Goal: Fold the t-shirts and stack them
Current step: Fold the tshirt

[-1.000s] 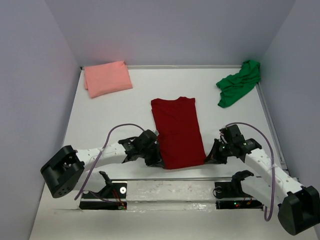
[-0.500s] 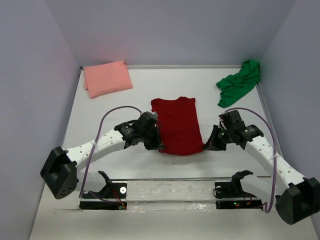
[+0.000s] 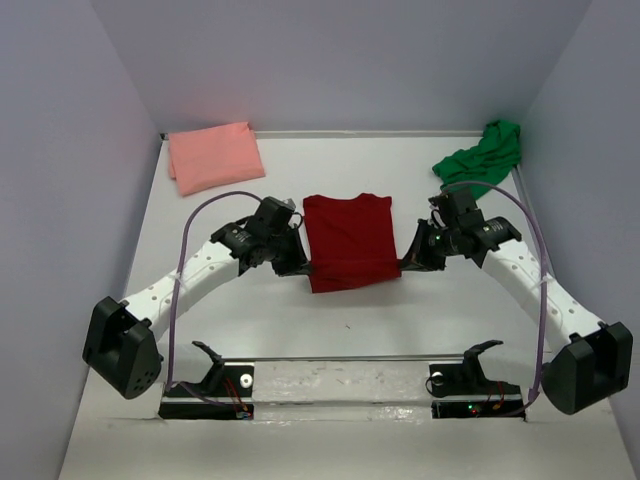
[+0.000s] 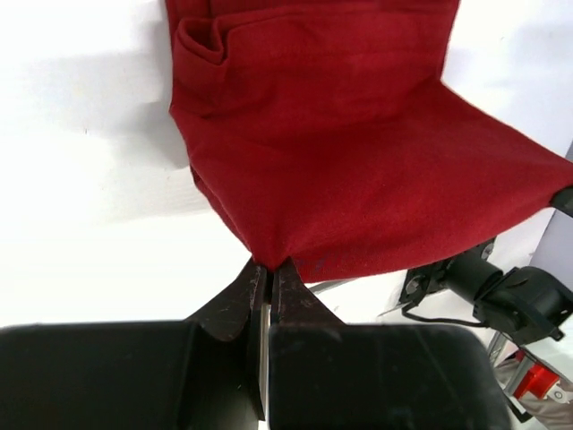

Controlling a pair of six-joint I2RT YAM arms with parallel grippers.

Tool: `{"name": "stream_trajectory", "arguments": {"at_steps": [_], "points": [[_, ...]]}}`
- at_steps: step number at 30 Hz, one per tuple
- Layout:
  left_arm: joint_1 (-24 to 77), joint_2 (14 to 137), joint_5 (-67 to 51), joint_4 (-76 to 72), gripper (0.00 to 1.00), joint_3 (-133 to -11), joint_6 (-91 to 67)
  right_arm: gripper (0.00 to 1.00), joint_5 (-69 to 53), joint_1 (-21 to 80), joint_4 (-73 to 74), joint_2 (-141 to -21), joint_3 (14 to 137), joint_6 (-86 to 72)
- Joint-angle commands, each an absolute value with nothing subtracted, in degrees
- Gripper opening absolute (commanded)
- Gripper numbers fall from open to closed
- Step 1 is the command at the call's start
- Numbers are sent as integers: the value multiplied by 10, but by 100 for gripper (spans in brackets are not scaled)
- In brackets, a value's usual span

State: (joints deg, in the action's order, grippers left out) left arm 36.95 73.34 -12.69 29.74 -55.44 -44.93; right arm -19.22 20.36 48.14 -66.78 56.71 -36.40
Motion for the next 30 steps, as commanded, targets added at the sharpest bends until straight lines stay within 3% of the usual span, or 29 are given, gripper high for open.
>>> {"name": "stream_trajectory", "arguments": {"at_steps": [1,30], "points": [[352,745,-135,317,6,-593,-413,0,-170,206,490,-690,627,-336],[236,962,-185,381,6,-846,-282,0,-173,172,490,-904,836,-280]]}}
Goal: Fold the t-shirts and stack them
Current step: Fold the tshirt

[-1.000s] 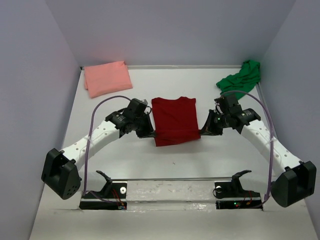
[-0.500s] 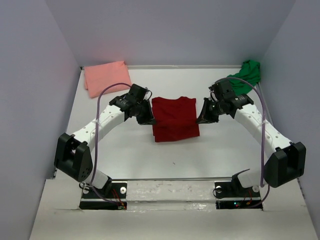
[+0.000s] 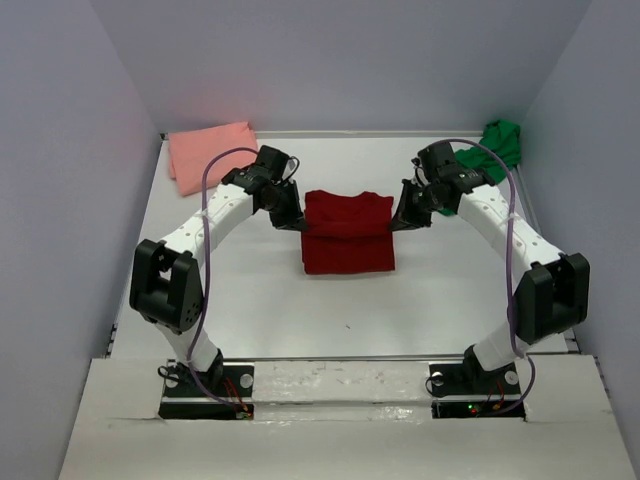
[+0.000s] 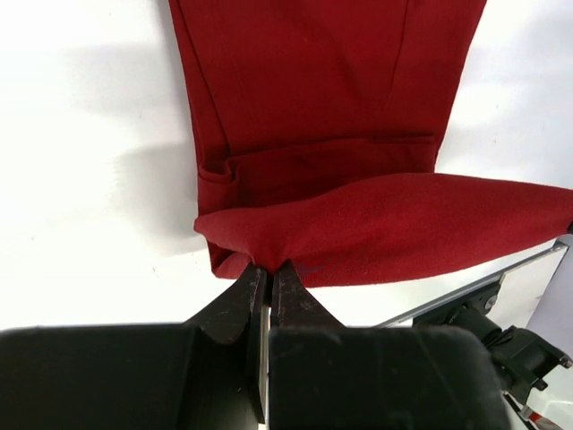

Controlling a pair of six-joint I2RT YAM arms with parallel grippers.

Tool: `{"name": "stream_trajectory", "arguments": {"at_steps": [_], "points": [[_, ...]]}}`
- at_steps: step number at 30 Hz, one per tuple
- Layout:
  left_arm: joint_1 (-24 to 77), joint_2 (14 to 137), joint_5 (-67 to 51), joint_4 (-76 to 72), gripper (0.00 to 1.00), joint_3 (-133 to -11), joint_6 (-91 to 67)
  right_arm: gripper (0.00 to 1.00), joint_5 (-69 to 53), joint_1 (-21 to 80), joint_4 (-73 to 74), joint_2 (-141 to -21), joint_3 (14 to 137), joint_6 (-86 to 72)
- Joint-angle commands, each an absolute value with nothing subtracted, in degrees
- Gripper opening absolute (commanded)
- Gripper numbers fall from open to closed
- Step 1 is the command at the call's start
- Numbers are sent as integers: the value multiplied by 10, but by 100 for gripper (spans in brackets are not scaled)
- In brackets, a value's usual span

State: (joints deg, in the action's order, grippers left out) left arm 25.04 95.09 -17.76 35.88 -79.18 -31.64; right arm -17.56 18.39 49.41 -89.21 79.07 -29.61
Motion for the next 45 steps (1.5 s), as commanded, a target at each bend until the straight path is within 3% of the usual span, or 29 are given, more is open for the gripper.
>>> {"name": "stream_trajectory", "arguments": {"at_steps": [1,21,45], "points": [[234,969,-185,388,6,-855,-279,0,-173,172,490,-910,841,-278],[205,1147,-214,438,6,-1077,-232,0,-180,131,491,-1041,973,-258],[183,1221,-222,432,6,-1137,-231,0,-181,115,498,-1163,1095,-242]]}}
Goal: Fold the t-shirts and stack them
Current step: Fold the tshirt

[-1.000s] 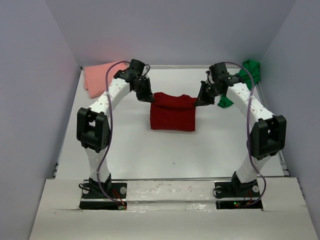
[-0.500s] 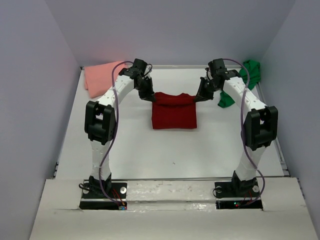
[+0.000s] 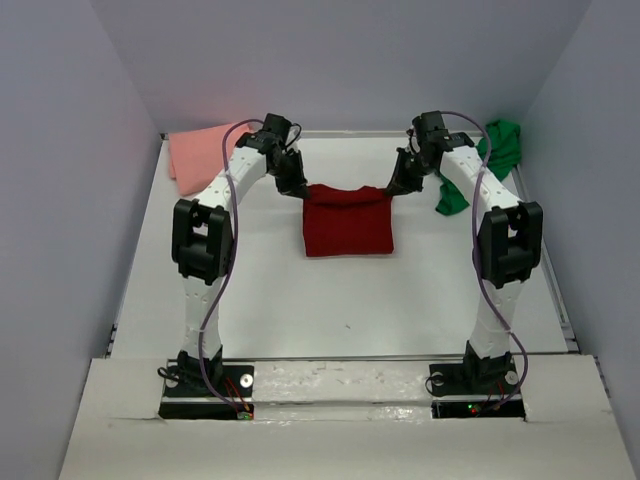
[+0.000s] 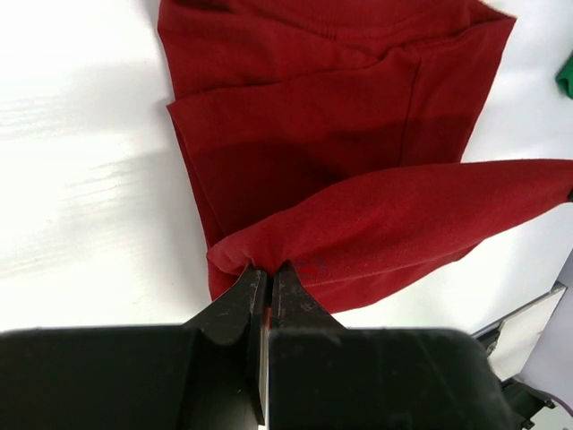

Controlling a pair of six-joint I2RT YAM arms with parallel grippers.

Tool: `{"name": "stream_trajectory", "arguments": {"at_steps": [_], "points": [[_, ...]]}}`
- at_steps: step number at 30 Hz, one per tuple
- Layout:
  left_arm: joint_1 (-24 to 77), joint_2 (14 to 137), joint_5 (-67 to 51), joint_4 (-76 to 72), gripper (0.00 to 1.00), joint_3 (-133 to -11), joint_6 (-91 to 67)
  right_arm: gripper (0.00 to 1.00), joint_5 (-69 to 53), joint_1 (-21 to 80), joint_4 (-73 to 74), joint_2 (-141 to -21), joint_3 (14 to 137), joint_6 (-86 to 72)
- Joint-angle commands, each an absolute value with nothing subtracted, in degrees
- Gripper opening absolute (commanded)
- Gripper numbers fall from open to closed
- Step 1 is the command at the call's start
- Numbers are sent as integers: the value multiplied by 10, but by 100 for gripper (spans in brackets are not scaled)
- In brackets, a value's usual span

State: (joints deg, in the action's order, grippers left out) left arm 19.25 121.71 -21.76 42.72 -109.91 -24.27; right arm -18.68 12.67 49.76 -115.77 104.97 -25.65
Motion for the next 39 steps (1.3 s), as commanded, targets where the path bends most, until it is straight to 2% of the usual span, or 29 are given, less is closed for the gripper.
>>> {"name": "stream_trajectory", "arguments": {"at_steps": [1,15,25,35,37,38,39], "points": [[183,1226,-221,435,6,-1143,-230,0,-181,115,501,-1165,1099,-241],[180,1276,-220,416,8,-1182,-230,0,-178,110,503,-1208,1134,-234],[180,1310,-212,386,10,-1187,-229,0,-175,110,433,-1228,1096,-228],[178,1339,-202,376,10,-1226,-228,1,-162,110,410,-1268,1117,-221],[178,1335,-193,367,16,-1216,-228,11,-156,110,403,-1268,1114,-222],[178,1326,-189,362,26,-1209,-231,19,-147,110,398,-1265,1109,-223],[178,1320,-179,356,46,-1188,-234,44,-136,110,396,-1261,1103,-226]]}}
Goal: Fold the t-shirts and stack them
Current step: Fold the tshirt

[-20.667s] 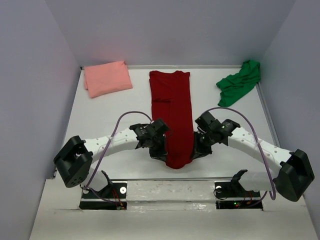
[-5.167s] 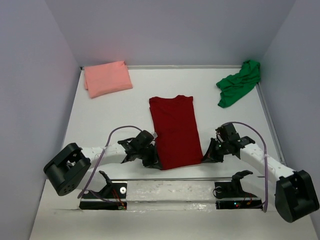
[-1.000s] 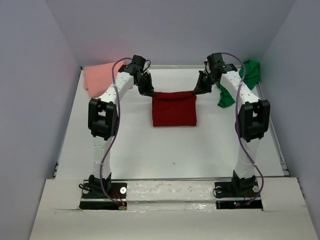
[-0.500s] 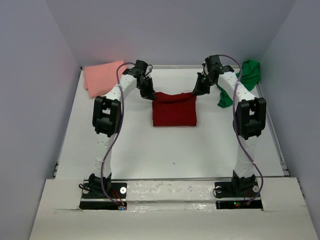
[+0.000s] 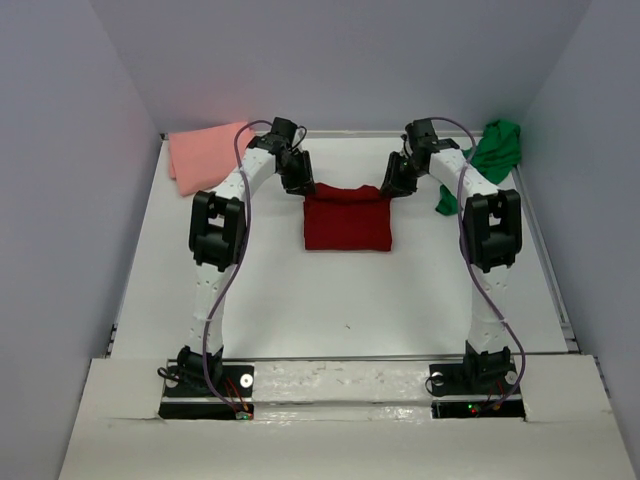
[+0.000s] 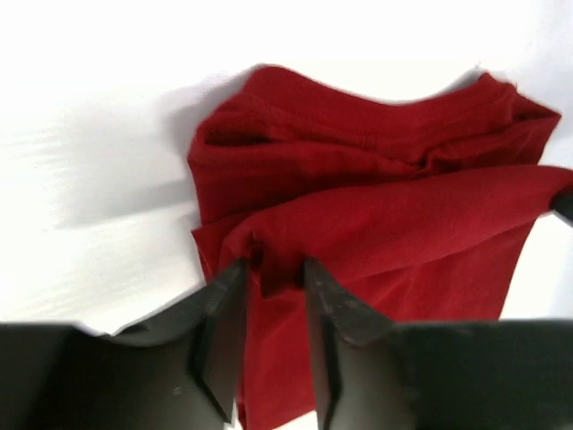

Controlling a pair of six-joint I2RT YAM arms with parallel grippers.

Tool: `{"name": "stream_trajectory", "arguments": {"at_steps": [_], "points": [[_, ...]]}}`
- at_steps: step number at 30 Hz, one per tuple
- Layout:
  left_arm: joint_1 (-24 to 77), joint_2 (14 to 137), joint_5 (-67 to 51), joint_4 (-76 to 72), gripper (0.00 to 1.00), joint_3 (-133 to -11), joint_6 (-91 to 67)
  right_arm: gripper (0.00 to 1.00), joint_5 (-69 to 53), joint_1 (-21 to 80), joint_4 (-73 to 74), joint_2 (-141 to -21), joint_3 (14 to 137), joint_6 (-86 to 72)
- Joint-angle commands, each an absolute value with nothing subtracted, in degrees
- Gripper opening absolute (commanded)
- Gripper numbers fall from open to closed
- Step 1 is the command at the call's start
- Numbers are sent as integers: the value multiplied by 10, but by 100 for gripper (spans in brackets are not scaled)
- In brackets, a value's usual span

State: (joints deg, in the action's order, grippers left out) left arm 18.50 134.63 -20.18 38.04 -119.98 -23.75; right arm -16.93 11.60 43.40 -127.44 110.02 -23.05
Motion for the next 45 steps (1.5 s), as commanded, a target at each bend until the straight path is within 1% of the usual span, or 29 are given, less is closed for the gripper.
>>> {"name": "stream_trajectory", "arguments": {"at_steps": [1,2,4,5,9,16,18,19,20,21,22,23,24,28,32,37,45], "points": [[178,1311,-174,342,54,-1177,-236,57,-125,110,392,-1258,1098,-228],[178,1294,-162,333,69,-1166,-239,73,-107,110,387,-1244,1091,-229],[178,1268,-149,315,77,-1139,-242,75,-103,110,372,-1231,1072,-224],[178,1259,-143,309,79,-1130,-243,75,-104,110,369,-1224,1067,-222],[178,1211,-120,279,79,-1084,-247,75,-109,110,359,-1194,1046,-220],[178,1120,-116,240,79,-1025,-254,74,-141,110,353,-1141,1015,-228],[179,1107,-118,238,78,-1015,-254,72,-155,110,354,-1129,1006,-231],[179,1101,-127,235,72,-1001,-256,66,-162,110,355,-1124,998,-238],[179,1093,-135,233,62,-995,-258,58,-169,110,354,-1120,991,-243],[179,1092,-156,231,24,-983,-262,14,-186,110,354,-1112,978,-254],[179,1092,-165,230,6,-977,-265,0,-194,110,354,-1110,972,-259],[180,1093,-177,230,0,-970,-268,0,-202,110,353,-1109,966,-264],[183,1095,-207,226,0,-954,-271,0,-217,110,350,-1109,958,-272],[202,1107,-250,206,0,-931,-271,0,-243,110,322,-1117,934,-284],[226,1116,-280,185,0,-924,-279,0,-289,110,296,-1137,936,-301],[241,1126,-335,145,0,-907,-300,0,-314,110,273,-1170,955,-319],[253,1140,-358,140,0,-886,-310,0,-323,129,258,-1212,976,-330]]}}
